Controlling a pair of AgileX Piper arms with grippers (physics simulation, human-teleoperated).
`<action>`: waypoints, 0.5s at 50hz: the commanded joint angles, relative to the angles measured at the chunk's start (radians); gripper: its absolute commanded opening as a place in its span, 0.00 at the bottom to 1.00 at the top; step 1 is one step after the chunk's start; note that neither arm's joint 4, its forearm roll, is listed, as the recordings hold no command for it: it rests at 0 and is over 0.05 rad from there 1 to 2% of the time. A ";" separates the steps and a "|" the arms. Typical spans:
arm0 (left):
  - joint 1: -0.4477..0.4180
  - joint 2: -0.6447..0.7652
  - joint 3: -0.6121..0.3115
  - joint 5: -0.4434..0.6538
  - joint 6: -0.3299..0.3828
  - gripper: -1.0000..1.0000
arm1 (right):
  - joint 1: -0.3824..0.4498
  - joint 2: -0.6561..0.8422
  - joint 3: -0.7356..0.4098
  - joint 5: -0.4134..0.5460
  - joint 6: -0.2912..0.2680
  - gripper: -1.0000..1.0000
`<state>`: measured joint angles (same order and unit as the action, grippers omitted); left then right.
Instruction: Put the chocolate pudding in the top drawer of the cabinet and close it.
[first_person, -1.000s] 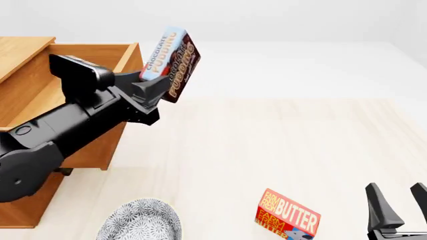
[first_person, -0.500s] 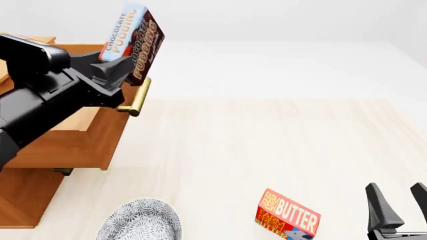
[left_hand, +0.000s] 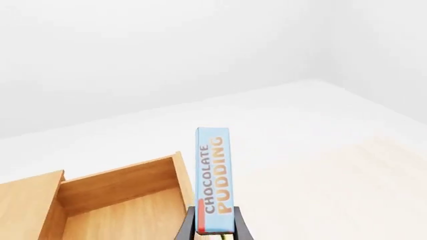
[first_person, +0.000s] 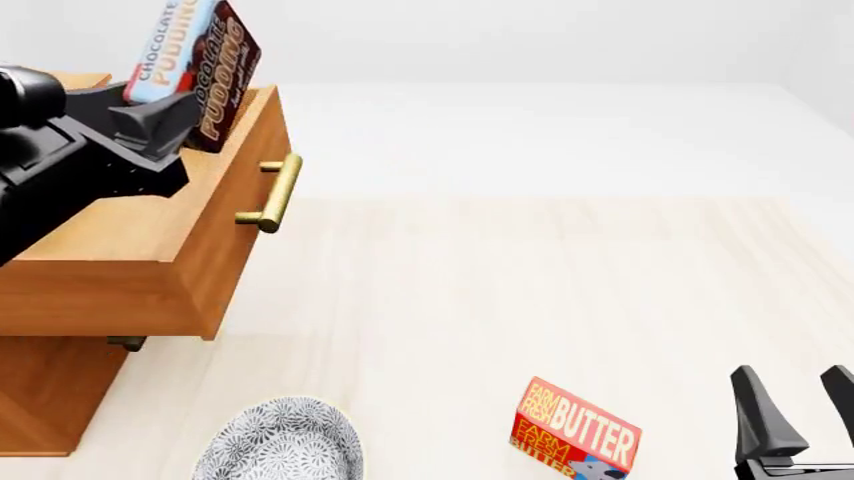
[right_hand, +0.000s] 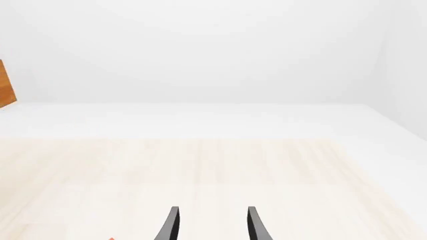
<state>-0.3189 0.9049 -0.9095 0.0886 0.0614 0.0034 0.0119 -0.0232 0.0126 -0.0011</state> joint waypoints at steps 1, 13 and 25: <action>0.064 -0.011 -0.016 0.057 0.031 0.00 | 0.000 0.001 0.001 -0.002 0.000 1.00; 0.125 -0.049 -0.017 0.122 0.063 0.00 | 0.000 0.001 0.002 -0.003 0.000 1.00; 0.186 -0.049 -0.009 0.148 0.060 0.00 | 0.000 -0.001 0.003 -0.002 0.000 1.00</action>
<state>-0.1775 0.8594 -0.9179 0.2096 0.1067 0.0034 0.0124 -0.0205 0.0094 -0.0009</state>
